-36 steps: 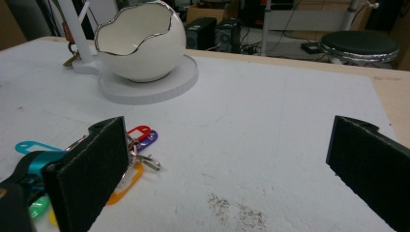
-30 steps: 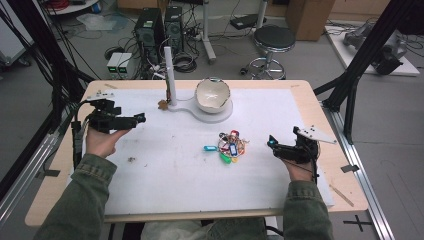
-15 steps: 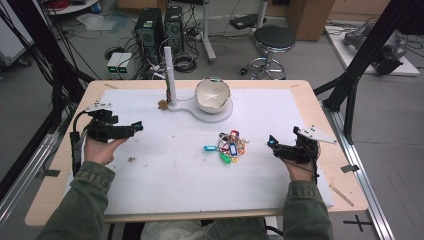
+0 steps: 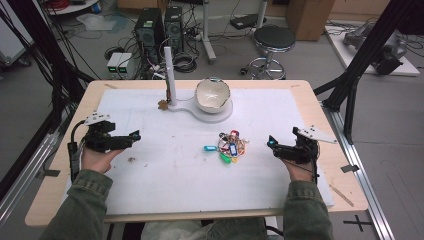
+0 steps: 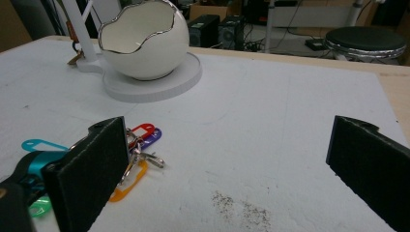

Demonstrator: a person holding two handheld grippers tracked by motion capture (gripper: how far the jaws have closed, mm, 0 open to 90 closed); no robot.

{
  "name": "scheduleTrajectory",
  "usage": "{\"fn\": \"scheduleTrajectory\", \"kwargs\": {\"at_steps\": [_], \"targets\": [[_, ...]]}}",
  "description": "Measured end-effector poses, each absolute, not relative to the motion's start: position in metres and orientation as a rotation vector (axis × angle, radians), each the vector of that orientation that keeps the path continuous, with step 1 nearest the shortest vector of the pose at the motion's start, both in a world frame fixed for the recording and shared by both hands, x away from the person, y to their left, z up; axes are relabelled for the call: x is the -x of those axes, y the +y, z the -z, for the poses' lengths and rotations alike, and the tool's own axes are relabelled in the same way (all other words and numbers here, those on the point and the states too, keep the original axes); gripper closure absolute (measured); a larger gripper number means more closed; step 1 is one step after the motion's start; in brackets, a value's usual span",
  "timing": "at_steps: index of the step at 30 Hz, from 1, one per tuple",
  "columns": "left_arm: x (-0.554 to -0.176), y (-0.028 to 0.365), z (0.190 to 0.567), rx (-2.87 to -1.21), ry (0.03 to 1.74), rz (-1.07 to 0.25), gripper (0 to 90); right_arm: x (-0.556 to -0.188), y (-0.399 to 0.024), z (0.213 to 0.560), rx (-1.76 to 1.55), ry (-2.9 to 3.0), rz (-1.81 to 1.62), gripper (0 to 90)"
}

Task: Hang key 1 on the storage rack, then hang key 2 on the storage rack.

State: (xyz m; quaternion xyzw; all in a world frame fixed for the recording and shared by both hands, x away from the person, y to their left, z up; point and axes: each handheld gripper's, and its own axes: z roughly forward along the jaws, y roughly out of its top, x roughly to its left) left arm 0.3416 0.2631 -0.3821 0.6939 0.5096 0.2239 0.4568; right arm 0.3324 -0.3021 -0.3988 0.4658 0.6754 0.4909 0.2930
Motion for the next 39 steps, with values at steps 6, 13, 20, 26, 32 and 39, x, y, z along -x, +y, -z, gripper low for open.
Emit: {"fn": "scheduleTrajectory", "kwargs": {"at_steps": [6,13,20,26,32,39], "targets": [[-0.336,0.271,0.393,-1.684,1.268,-0.560,1.7,-0.333,-0.302,0.399,-1.241,1.803,-1.308,0.7],[-0.331,0.275,0.399,-1.670,1.269,-0.567,1.7,-0.333,-0.302,0.399,-1.243,1.808,-1.308,0.7],[-0.325,0.277,0.407,-1.700,1.287,-0.561,1.6,-0.333,-0.302,0.400,-1.255,1.816,-1.316,0.7],[-0.321,0.282,0.416,-1.706,1.300,-0.568,1.6,-0.334,-0.298,0.397,-1.249,1.854,-1.336,0.7],[-0.320,0.287,0.424,-1.722,1.323,-0.559,1.7,-0.336,-0.290,0.391,-1.221,1.920,-1.371,0.7],[-0.320,0.290,0.428,-1.730,1.330,-0.554,1.7,-0.337,-0.283,0.388,-1.196,1.963,-1.373,0.7]]}}
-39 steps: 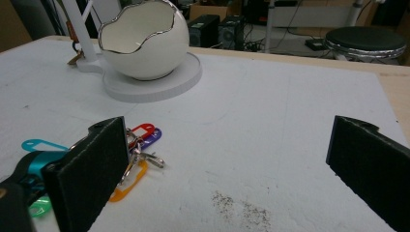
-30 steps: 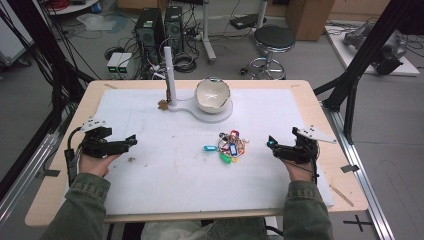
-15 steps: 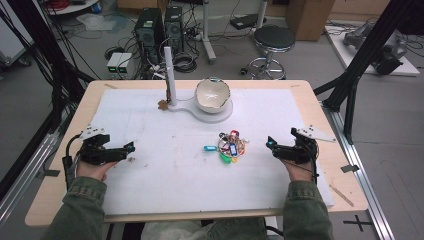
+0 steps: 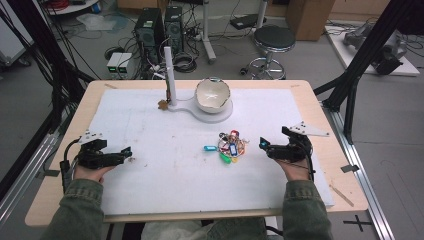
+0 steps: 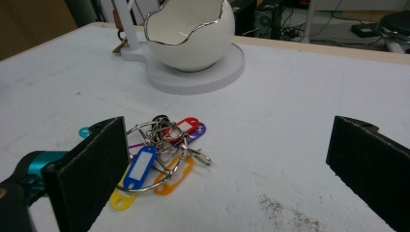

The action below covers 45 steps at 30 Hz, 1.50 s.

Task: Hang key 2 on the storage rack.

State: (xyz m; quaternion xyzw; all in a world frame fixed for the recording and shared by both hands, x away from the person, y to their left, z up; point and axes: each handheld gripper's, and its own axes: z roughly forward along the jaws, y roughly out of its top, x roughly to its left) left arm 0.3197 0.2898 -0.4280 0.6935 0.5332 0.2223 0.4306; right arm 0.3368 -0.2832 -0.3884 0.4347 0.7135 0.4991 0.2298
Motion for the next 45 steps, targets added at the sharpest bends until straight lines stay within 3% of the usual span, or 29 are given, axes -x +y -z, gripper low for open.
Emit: {"fn": "scheduleTrajectory", "kwargs": {"at_steps": [45], "targets": [[-0.320,0.284,0.432,-1.780,1.289,-0.524,1.7,-0.350,-0.222,0.406,-1.091,2.315,-1.235,0.7]]}}
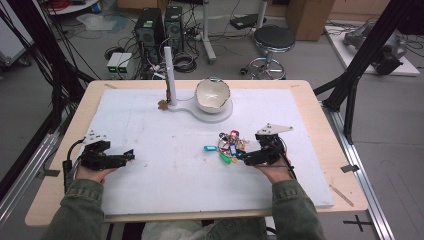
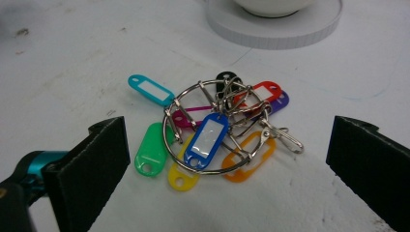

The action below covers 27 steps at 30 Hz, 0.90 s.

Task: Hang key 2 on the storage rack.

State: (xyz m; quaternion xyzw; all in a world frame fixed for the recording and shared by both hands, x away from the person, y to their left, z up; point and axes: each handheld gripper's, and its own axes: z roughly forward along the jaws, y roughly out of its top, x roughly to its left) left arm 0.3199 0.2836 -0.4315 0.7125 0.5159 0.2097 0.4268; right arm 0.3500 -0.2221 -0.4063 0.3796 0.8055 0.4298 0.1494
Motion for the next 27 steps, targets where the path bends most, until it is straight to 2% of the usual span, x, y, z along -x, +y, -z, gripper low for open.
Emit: {"fn": "scheduleTrajectory", "kwargs": {"at_steps": [27], "targets": [[-0.319,0.280,0.432,-1.791,1.270,-0.506,1.7,-0.351,-0.183,0.422,-0.981,2.462,-1.121,0.7]]}}
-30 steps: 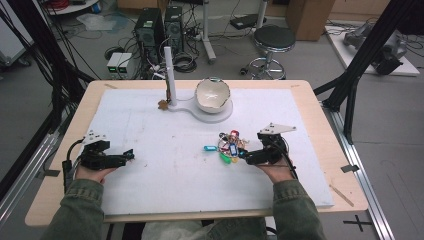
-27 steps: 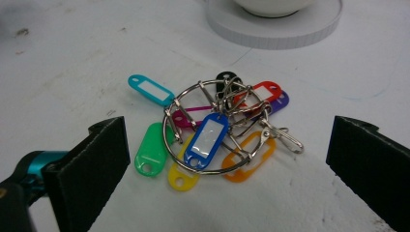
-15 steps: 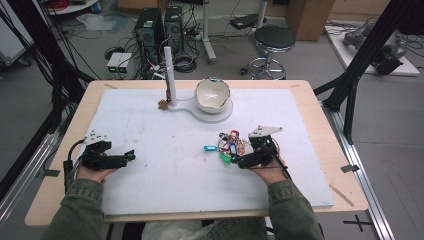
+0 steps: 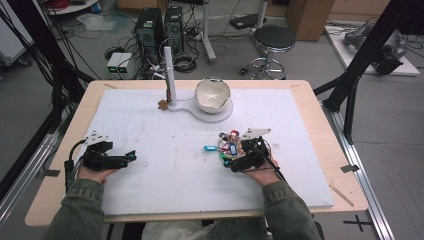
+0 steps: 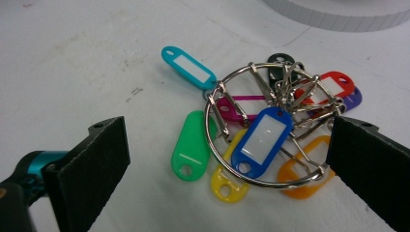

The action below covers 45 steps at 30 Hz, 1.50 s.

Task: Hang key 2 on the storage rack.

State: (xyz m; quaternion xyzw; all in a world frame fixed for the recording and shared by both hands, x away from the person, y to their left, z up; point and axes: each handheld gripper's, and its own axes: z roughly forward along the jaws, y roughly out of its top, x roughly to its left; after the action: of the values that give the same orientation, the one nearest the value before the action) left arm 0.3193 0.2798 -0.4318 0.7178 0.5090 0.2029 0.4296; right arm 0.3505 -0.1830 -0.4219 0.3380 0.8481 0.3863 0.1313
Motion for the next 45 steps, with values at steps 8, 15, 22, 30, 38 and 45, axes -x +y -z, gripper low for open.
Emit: {"fn": "scheduleTrajectory", "kwargs": {"at_steps": [8,15,22,30,38,45], "targets": [[-0.320,0.280,0.432,-1.798,1.268,-0.498,1.7,-0.350,-0.168,0.432,-0.932,2.510,-0.995,0.8],[-0.320,0.279,0.433,-1.807,1.264,-0.491,1.7,-0.350,-0.168,0.431,-0.898,2.487,-0.981,16.4],[-0.320,0.279,0.433,-1.807,1.259,-0.486,1.7,-0.347,-0.166,0.429,-0.853,2.496,-0.989,30.0],[-0.320,0.278,0.433,-1.797,1.257,-0.485,1.7,-0.348,-0.160,0.433,-0.851,2.499,-0.899,67.1],[-0.320,0.278,0.433,-1.801,1.247,-0.480,1.7,-0.348,-0.161,0.429,-0.837,2.457,-0.880,83.9],[-0.319,0.278,0.433,-1.791,1.244,-0.472,1.7,-0.349,-0.168,0.423,-0.880,2.456,-0.945,84.0]]}}
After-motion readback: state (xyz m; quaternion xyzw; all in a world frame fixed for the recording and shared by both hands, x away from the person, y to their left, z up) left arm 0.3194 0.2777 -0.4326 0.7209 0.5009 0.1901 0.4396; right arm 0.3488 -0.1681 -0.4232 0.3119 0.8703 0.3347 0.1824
